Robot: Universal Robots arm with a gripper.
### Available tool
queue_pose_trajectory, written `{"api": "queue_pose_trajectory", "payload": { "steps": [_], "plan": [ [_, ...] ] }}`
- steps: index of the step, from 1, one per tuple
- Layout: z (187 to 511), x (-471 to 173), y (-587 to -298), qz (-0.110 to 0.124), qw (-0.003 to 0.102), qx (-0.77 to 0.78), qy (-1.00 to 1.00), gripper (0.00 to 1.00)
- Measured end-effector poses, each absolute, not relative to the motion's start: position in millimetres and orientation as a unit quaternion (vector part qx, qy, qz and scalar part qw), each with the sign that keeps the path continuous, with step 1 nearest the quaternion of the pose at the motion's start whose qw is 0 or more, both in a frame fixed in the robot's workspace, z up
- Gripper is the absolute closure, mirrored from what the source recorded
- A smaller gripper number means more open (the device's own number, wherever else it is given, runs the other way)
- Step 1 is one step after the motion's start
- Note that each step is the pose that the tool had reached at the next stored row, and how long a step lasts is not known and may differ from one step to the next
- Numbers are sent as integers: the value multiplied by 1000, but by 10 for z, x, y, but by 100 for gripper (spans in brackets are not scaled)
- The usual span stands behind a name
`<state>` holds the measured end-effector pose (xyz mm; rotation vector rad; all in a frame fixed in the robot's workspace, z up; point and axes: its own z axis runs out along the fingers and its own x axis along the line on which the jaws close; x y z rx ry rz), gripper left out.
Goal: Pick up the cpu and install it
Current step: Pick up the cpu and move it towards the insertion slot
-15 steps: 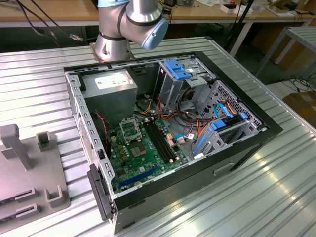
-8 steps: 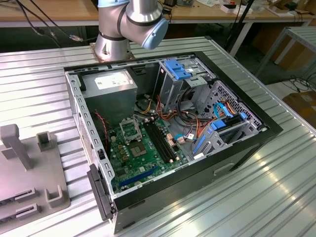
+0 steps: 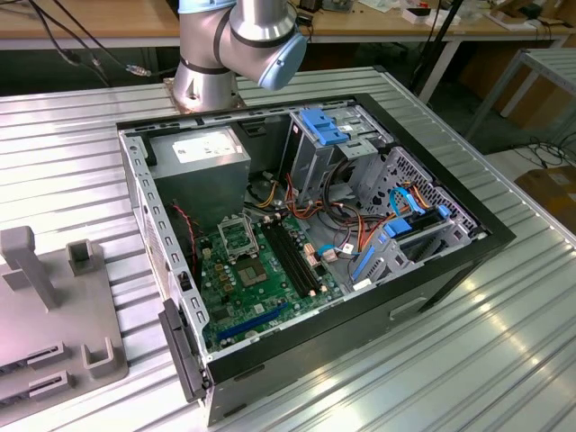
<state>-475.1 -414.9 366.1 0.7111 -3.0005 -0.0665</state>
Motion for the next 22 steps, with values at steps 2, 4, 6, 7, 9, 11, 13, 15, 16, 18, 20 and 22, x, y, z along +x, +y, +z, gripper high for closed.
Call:
{"api": "queue_pose_trajectory", "payload": {
  "steps": [2,4,6,7,9,11,13,15,16,18,20,22],
  "plan": [
    [3660,-4751,-4149,-21,29,248,-968,89],
    [3660,-4751,-4149,-20,29,266,-963,89],
    [3660,-4751,-4149,-20,30,284,-958,89],
    [3660,-4751,-4149,-20,30,294,-955,89],
    [3660,-4751,-4149,-19,30,302,-953,89],
    [3657,-4751,-4148,-19,30,291,-956,89],
    [3651,-4751,-4148,-20,30,268,-963,89],
    [3646,-4751,-4148,-20,29,251,-967,89],
    [3644,-4751,-4148,-20,29,244,-969,89],
    [3637,-4751,-4148,-21,29,224,-974,89],
    [3627,-4751,-4148,-22,28,195,-980,89],
    [3619,-4751,-4148,-22,28,176,-984,89]
  ]
}}
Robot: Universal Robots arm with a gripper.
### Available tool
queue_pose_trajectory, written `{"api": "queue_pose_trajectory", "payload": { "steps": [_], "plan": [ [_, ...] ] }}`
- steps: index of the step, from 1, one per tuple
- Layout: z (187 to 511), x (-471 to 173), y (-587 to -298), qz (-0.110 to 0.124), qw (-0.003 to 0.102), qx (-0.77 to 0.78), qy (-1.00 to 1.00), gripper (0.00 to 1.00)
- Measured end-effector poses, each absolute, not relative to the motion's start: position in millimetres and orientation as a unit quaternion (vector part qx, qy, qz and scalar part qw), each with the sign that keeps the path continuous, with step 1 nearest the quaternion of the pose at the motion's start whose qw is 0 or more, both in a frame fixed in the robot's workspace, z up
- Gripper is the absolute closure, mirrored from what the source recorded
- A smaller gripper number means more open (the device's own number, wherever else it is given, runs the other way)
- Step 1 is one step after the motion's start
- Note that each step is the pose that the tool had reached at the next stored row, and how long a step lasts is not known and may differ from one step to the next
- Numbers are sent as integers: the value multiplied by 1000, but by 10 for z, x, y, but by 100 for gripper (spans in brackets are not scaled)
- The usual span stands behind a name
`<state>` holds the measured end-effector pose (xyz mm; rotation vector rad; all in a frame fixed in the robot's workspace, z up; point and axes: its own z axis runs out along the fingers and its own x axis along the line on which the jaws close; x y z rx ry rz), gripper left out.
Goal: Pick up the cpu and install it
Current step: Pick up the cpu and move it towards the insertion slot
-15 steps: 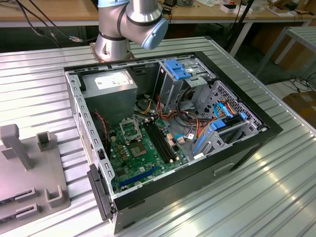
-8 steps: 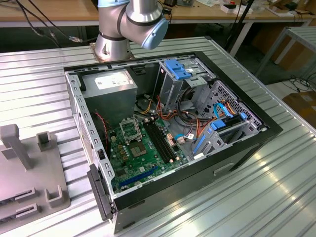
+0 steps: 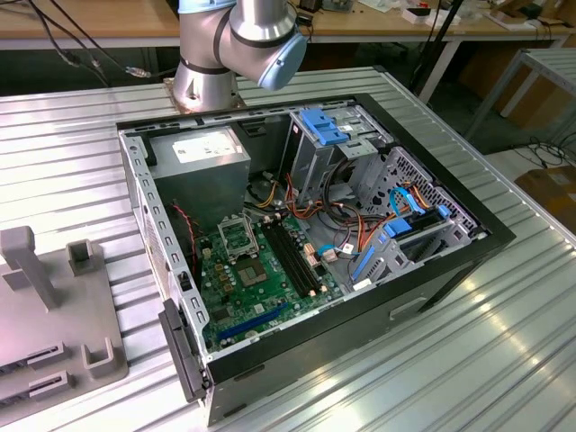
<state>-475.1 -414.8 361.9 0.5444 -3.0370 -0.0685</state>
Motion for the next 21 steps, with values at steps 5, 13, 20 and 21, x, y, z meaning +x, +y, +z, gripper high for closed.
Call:
{"api": "queue_pose_trajectory", "payload": {
  "steps": [5,13,20,21],
  "plan": [
    [3595,-4751,-4148,-23,27,131,-991,89],
    [3520,-4750,-4148,-25,25,61,-997,89],
    [3433,-4745,-4149,-26,23,15,-999,89],
    [3419,-4745,-4149,-26,22,15,-999,89]
  ]
}}
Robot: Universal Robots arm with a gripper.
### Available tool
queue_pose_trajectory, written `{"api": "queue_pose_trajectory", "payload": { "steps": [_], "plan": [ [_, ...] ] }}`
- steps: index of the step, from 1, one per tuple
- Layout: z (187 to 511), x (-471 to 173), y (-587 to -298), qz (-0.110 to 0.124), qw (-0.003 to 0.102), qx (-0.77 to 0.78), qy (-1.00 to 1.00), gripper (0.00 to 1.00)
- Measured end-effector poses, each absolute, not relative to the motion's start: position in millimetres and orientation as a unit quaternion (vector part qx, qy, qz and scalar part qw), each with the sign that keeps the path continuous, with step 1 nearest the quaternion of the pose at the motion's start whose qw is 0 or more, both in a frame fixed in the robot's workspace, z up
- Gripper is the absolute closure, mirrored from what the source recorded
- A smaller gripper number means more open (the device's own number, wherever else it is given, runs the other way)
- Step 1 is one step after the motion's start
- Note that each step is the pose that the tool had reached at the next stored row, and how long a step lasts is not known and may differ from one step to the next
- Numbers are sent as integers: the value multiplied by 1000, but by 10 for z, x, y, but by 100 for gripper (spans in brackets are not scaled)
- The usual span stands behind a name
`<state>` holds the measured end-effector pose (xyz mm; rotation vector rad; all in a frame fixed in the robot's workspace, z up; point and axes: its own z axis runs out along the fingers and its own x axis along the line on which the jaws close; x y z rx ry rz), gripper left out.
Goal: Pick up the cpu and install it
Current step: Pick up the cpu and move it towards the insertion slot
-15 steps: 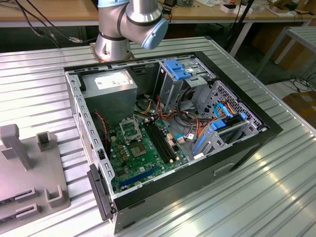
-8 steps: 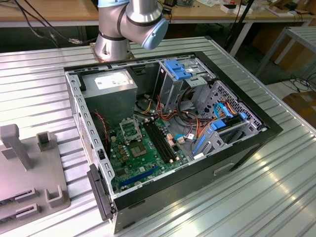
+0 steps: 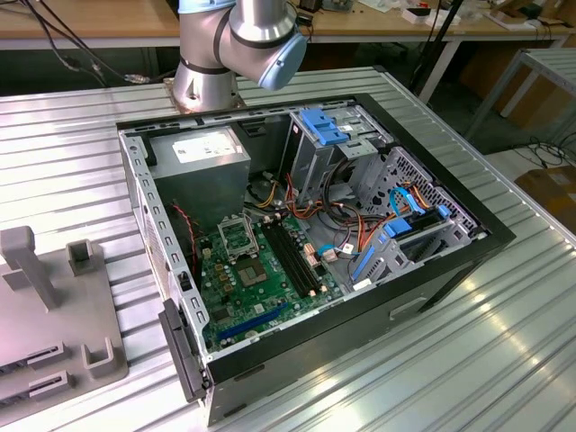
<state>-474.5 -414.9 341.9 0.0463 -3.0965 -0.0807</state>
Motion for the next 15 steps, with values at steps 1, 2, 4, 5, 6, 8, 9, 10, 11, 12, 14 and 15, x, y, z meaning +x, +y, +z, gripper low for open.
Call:
{"api": "queue_pose_trajectory", "payload": {
  "steps": [1,2,4,5,6,8,9,10,11,12,14,15],
  "plan": [
    [3407,-4745,-4149,-26,21,15,-999,89],
    [3394,-4746,-4149,-26,21,15,-999,89],
    [3382,-4746,-4157,-26,20,15,-999,83],
    [3371,-4746,-4164,-26,19,15,-999,83],
    [3362,-4746,-4169,-26,18,15,-999,83],
    [3340,-4746,-4180,-26,17,15,-999,82],
    [3331,-4747,-4187,-26,17,15,-999,76],
    [3322,-4747,-4192,-26,17,15,-999,69],
    [3309,-4748,-4197,-26,17,15,-999,69],
    [3300,-4749,-4201,-26,17,15,-999,69],
    [3259,-4754,-4233,-26,17,15,-999,68],
    [3225,-4759,-4270,-26,17,15,-999,62]
  ]
}}
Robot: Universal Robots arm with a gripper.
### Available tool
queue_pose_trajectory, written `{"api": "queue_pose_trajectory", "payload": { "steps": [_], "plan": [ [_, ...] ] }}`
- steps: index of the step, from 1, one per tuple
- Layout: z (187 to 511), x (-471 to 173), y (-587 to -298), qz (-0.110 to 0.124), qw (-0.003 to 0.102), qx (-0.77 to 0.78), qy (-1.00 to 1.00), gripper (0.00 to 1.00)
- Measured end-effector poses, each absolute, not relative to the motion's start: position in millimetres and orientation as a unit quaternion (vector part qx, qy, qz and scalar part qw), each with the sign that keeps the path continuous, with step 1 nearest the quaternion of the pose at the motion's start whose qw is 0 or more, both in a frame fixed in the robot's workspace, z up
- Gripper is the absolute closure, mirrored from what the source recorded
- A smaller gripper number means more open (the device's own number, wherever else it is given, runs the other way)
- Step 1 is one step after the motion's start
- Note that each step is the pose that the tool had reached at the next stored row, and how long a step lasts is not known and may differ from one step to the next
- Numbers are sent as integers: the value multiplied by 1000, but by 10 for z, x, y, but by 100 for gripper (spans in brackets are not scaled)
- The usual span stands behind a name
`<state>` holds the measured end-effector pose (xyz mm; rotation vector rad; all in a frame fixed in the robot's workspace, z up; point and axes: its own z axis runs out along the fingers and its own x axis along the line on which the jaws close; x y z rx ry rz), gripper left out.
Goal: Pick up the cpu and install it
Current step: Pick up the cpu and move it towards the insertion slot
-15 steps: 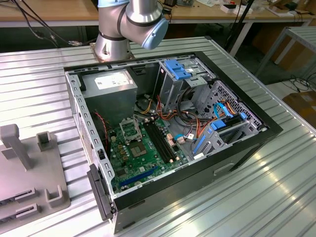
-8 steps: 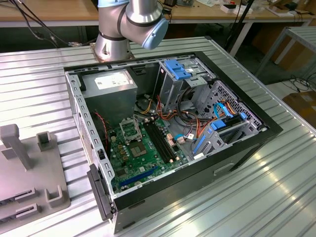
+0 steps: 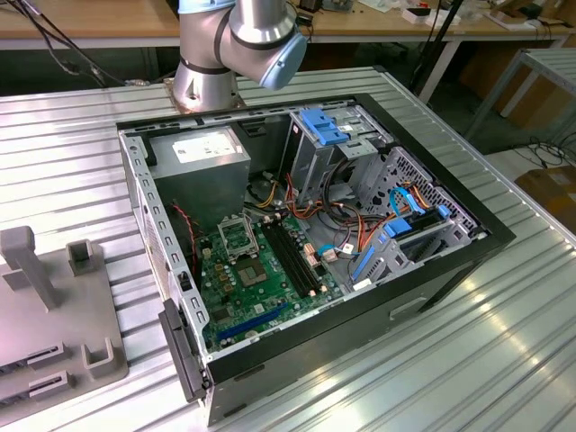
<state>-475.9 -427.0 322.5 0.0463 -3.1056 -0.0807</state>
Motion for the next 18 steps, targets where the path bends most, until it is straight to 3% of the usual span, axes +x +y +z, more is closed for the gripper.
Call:
{"api": "queue_pose_trajectory", "payload": {
  "steps": [18],
  "plan": [
    [3170,-4762,-4294,-25,17,16,-999,62]
  ]
}}
